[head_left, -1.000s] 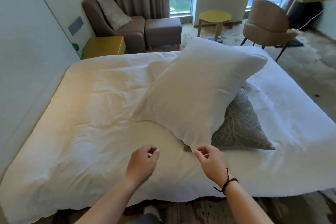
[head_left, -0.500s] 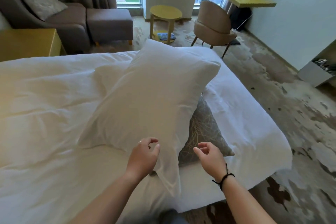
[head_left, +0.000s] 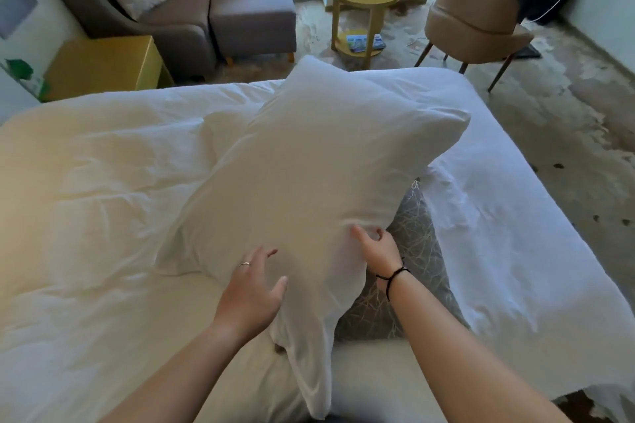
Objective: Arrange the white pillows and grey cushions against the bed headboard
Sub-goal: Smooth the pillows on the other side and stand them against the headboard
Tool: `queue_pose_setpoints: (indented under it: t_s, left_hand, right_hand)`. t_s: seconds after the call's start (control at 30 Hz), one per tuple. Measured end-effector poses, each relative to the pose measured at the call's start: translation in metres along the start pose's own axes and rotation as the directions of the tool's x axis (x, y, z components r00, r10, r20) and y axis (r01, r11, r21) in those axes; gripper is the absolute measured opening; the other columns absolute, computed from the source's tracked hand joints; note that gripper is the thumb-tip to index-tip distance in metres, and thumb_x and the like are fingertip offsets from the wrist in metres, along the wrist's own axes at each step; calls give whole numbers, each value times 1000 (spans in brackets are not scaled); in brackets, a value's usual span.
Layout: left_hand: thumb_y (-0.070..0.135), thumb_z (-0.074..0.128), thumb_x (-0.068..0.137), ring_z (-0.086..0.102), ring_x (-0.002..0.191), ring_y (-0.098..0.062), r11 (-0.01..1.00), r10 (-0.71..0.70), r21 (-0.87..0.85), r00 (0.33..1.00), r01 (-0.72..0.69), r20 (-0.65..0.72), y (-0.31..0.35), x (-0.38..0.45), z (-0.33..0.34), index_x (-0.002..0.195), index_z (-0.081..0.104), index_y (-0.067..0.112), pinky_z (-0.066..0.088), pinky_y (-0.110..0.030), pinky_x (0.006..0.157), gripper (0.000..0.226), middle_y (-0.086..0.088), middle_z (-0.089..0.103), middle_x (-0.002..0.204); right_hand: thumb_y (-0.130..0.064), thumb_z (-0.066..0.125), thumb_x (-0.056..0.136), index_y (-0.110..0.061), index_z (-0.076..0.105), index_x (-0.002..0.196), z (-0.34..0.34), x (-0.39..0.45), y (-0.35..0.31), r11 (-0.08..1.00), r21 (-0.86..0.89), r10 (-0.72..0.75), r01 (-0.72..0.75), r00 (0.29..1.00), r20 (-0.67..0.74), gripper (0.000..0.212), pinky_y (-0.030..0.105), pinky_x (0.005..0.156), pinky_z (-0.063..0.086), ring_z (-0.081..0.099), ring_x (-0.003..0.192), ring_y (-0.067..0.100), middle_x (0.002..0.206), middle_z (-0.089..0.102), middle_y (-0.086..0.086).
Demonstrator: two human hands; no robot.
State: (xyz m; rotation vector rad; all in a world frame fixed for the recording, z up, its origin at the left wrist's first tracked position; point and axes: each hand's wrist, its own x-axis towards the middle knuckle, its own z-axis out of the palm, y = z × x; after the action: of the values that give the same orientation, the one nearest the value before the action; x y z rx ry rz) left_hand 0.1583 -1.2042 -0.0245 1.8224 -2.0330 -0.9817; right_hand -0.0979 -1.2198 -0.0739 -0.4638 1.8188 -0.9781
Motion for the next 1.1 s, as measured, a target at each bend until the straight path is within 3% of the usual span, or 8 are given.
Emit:
queue_pose_setpoints:
  t_s: [0.13,0.3,0.57,0.67,0.73,0.83,0.93,1.1]
  left_hand:
    - [40,62,87,26,142,-21,997,-9,82,998,5,54,17,6,12,142,34,35,29,-33,111,62,3,24,157]
    - [46,62,84,13,147,-20,991,-51,132,993,36,108,31,5,26,147,20,43,24,-36,116,75,2,7,163]
    - [50,60,81,13,147,-21,982,-36,187,998,24,60,44,0,36,148,20,41,20,-35,119,78,0,9,163]
    - [54,56,81,13,147,-20,973,-4,232,999,-7,49,47,-2,38,147,20,41,18,-34,120,76,1,8,163]
    - [55,55,81,12,148,-21,961,15,276,999,-25,38,50,-2,38,148,21,40,16,-34,120,76,0,7,164]
    - [59,54,81,8,149,-24,923,46,383,999,-37,-16,55,0,31,148,21,38,12,-35,121,77,-5,5,164]
    - [67,50,80,9,148,-29,881,91,473,988,-23,-121,60,1,15,148,24,36,12,-41,121,80,-9,8,163]
    - [37,47,86,45,130,-38,797,228,603,901,44,-368,36,12,-23,139,47,22,40,-54,101,56,-11,47,147]
  right_hand:
    - [-50,85,66,-17,34,147,3,24,6,989,149,14,-23,998,61,102,49,105,45,53,126,24,143,51,2]
    - [-41,91,60,-19,65,117,-1,38,9,925,294,175,-242,956,236,66,51,92,54,69,101,22,111,73,-1]
    - [-15,78,82,-4,67,100,-2,50,8,882,364,242,-300,950,197,23,46,84,56,68,97,32,108,71,16]
    - [-8,71,87,-4,68,91,8,45,3,911,335,196,-242,966,166,6,49,85,56,66,100,37,106,70,20]
    - [-6,69,87,2,70,89,14,37,-4,948,272,134,-168,981,137,8,53,89,55,66,99,39,102,71,23]
    - [-11,71,85,12,66,76,23,10,-20,995,77,-61,56,996,61,25,38,63,51,65,71,29,75,70,23]
    - [-19,71,83,-4,53,52,43,-33,-38,963,-59,-257,261,964,72,39,29,48,36,46,47,17,47,50,2]
    - [-28,64,87,-17,64,66,111,-93,-63,915,-32,-380,402,887,264,24,36,61,56,66,63,16,63,68,1]
